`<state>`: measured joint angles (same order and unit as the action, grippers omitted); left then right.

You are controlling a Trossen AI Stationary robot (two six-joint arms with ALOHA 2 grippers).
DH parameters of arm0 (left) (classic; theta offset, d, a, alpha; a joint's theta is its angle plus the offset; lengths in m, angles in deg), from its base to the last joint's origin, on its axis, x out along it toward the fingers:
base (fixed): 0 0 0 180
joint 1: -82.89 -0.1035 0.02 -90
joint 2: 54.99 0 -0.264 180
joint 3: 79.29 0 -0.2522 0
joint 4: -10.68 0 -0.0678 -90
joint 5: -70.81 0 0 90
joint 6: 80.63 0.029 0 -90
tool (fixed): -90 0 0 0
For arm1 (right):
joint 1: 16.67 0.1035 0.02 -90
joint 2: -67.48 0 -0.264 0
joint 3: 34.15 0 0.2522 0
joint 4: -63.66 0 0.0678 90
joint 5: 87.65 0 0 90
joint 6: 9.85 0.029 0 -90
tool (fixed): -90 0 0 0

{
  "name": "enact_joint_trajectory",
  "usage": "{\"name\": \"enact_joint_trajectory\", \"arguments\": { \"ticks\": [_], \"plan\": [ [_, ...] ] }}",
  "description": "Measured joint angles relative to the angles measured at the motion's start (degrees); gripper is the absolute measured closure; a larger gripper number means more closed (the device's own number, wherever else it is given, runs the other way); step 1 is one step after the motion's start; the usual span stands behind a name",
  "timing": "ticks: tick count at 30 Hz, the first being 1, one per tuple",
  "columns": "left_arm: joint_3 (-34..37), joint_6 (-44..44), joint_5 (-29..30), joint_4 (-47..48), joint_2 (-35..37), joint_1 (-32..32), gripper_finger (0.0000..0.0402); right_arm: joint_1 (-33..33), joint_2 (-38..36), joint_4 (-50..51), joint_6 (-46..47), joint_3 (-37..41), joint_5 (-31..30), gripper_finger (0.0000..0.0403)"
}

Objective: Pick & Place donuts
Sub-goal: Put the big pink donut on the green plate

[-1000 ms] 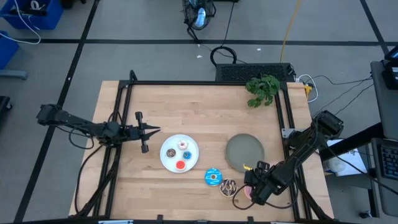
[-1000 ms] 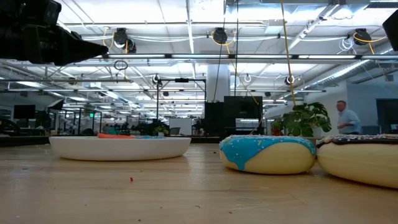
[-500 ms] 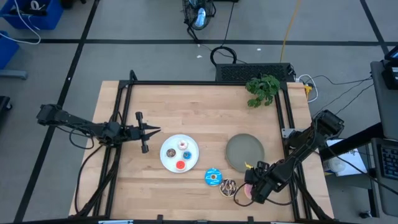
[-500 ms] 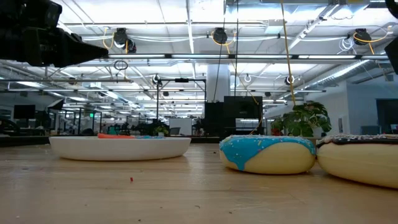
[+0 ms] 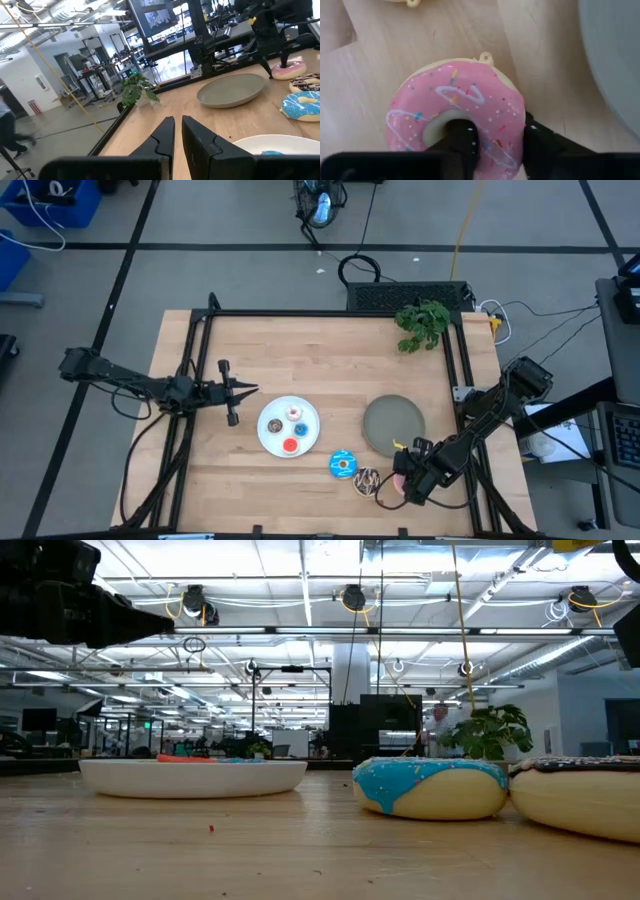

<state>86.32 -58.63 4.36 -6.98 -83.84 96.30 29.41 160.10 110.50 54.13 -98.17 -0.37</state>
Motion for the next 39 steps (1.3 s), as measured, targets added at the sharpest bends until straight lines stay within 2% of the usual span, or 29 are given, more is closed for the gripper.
{"name": "enact_joint_trajectory", "arguments": {
  "ticks": [5,10,14,23,32,39],
  "plan": [
    [0.0,0.0,0.0,0.1,0.0,0.0,0.0360,0.0,-0.2,0.1,-2.3,-0.5,0.1,0.0345],
    [0.0,0.0,0.0,0.6,0.0,0.0,0.0360,-0.2,-0.1,0.3,-5.3,-3.6,1.9,0.0375],
    [0.0,0.0,0.0,0.6,0.0,0.0,0.0360,-0.4,-0.1,1.5,-8.1,-7.1,2.1,0.0377],
    [0.0,0.0,0.0,0.6,0.0,0.0,0.0360,-2.3,-0.2,10.9,-9.7,-13.2,1.5,0.0377],
    [0.0,-0.1,0.0,0.9,0.0,0.0,0.0360,-3.2,-0.2,13.0,-10.7,-14.1,1.8,0.0379],
    [0.0,-0.2,0.0,0.9,0.0,0.0,0.0360,-6.5,-1.6,13.2,-13.0,-15.1,5.8,0.0379]
  ]
}}
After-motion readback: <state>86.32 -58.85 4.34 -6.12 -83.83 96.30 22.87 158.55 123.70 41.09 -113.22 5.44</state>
